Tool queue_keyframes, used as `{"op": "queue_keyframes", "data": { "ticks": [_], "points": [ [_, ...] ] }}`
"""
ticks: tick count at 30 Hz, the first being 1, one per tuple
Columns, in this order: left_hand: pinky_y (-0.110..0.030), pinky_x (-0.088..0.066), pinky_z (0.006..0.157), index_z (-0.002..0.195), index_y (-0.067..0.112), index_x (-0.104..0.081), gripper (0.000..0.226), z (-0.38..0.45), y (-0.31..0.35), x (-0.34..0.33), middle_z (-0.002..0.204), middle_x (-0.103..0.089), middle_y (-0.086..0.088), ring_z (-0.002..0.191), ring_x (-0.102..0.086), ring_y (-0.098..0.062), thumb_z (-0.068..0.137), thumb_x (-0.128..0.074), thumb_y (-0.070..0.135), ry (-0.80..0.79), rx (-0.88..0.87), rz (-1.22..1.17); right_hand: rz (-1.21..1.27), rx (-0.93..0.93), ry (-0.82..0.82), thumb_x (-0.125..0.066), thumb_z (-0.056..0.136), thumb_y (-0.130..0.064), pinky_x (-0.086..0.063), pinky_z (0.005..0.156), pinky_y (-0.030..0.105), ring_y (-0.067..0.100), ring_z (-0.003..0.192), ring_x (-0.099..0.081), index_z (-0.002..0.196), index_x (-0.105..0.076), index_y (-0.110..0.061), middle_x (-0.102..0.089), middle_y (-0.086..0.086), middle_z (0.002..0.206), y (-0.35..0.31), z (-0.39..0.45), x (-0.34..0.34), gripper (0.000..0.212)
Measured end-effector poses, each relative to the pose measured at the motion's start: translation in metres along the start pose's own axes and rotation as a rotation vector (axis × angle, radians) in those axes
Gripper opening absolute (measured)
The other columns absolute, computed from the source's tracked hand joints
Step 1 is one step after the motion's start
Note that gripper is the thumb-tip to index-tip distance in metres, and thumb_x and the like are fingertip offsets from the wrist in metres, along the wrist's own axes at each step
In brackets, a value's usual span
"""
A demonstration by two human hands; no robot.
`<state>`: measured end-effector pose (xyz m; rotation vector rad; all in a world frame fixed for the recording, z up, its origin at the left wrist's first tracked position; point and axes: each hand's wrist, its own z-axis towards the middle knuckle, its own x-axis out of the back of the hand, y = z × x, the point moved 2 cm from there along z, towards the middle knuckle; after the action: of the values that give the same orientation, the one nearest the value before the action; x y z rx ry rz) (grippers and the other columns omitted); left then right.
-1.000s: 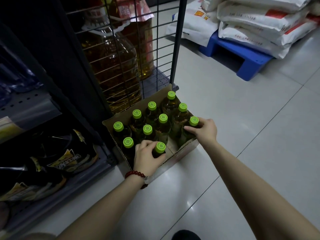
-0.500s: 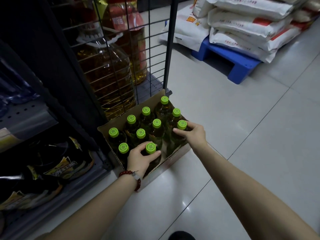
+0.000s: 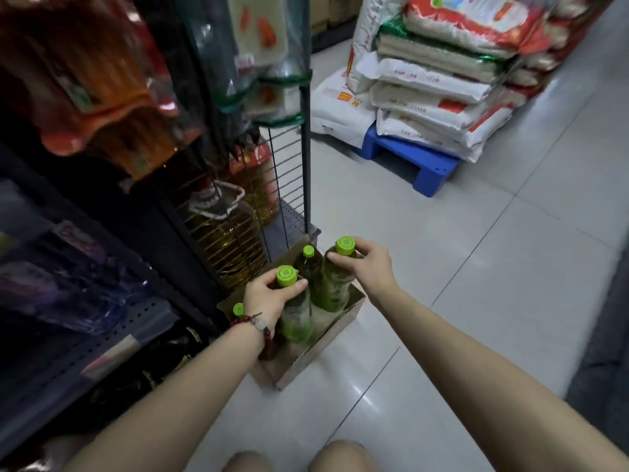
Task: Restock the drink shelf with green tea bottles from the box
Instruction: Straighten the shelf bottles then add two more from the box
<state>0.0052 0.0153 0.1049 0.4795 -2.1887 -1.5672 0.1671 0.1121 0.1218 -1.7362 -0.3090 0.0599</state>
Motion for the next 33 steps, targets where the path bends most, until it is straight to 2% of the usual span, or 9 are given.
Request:
{"op": "queue_keyframes", "data": {
  "ticks": [3,7,11,13,20,23,26,30,33],
  "points": [
    [-0.012,-0.050,0.061,0.085,0.018,-0.073,0.023,-0.018,0.078,0.012,0.074,-0.069,0.008,0.066,-0.063,-0.004,0.064,-0.083,0.013,0.011,-0.004,-0.009,0.025,-0.017,-0.047,-0.085,0.065,-0.010,-0.053,0.082,0.035,0.012,0.083,-0.065,0.080,-0.074,-0.023,-0.071,-0.003,0.082,-0.074,-0.020,0.016,0.023],
    [-0.012,-0.050,0.061,0.090,0.009,-0.073,0.028,-0.044,0.181,0.022,0.071,-0.070,0.007,0.061,-0.063,0.001,0.065,-0.083,0.013,-0.018,-0.051,-0.003,0.023,0.014,-0.083,-0.085,0.065,-0.009,-0.052,0.093,0.032,0.016,0.099,-0.064,0.106,-0.071,-0.007,-0.071,0.005,0.104,-0.178,-0.047,0.029,0.044],
    [-0.015,-0.052,0.066,0.083,0.020,-0.074,0.027,-0.071,0.279,0.030,0.078,-0.073,0.006,0.070,-0.066,-0.004,0.059,-0.086,0.022,-0.035,-0.086,-0.021,-0.024,0.084,-0.096,-0.086,0.066,-0.013,-0.052,0.065,0.012,-0.002,0.070,-0.065,0.078,-0.073,-0.023,-0.073,-0.010,0.074,-0.279,-0.074,0.044,0.020],
    [-0.021,-0.053,0.070,0.083,0.020,-0.074,0.028,-0.087,0.324,0.035,0.081,-0.074,0.004,0.072,-0.066,-0.008,0.059,-0.087,0.022,-0.047,-0.106,-0.035,-0.018,0.120,-0.095,-0.085,0.067,-0.013,-0.049,0.059,0.008,-0.007,0.064,-0.064,0.072,-0.072,-0.026,-0.071,-0.013,0.070,-0.329,-0.089,0.051,0.019],
    [-0.029,-0.055,0.073,0.075,0.025,-0.074,0.020,-0.150,0.469,0.076,0.077,-0.074,0.006,0.074,-0.068,-0.014,0.059,-0.086,0.021,-0.049,-0.165,-0.105,-0.012,0.197,-0.171,-0.082,0.070,-0.008,-0.049,0.059,0.009,-0.001,0.068,-0.066,0.078,-0.073,-0.022,-0.073,-0.010,0.075,-0.484,-0.147,0.058,0.018],
    [-0.023,-0.054,0.068,0.074,0.027,-0.074,0.021,-0.179,0.525,0.100,0.075,-0.074,0.011,0.073,-0.068,-0.009,0.058,-0.087,0.023,-0.058,-0.210,-0.117,-0.002,0.221,-0.224,-0.082,0.070,-0.009,-0.049,0.057,0.009,-0.002,0.068,-0.069,0.091,-0.075,-0.014,-0.075,-0.007,0.080,-0.539,-0.171,0.051,0.022],
    [-0.019,-0.054,0.063,0.076,0.024,-0.073,0.021,-0.206,0.571,0.122,0.068,-0.073,0.013,0.070,-0.068,-0.007,0.060,-0.086,0.019,-0.050,-0.238,-0.132,-0.015,0.258,-0.258,-0.083,0.069,-0.011,-0.052,0.058,0.012,0.000,0.069,-0.070,0.090,-0.076,-0.015,-0.076,-0.008,0.078,-0.587,-0.191,0.040,0.022],
    [-0.037,-0.055,0.087,0.081,0.016,-0.074,0.024,-0.230,0.616,0.154,0.089,-0.075,-0.005,0.092,-0.069,-0.025,0.060,-0.086,0.017,-0.033,-0.260,-0.147,-0.014,0.320,-0.276,-0.085,0.067,-0.018,-0.057,0.066,0.021,0.013,0.077,-0.074,0.091,-0.077,-0.012,-0.077,0.003,0.086,-0.642,-0.203,0.024,0.026],
    [-0.042,-0.052,0.092,0.085,0.015,-0.074,0.027,-0.244,0.644,0.178,0.093,-0.074,-0.008,0.095,-0.069,-0.026,0.060,-0.086,0.019,-0.017,-0.263,-0.149,-0.030,0.351,-0.334,-0.087,0.064,-0.017,-0.058,0.069,0.027,0.016,0.075,-0.074,0.084,-0.078,-0.013,-0.077,0.005,0.082,-0.679,-0.206,0.010,0.023]
  ]
}}
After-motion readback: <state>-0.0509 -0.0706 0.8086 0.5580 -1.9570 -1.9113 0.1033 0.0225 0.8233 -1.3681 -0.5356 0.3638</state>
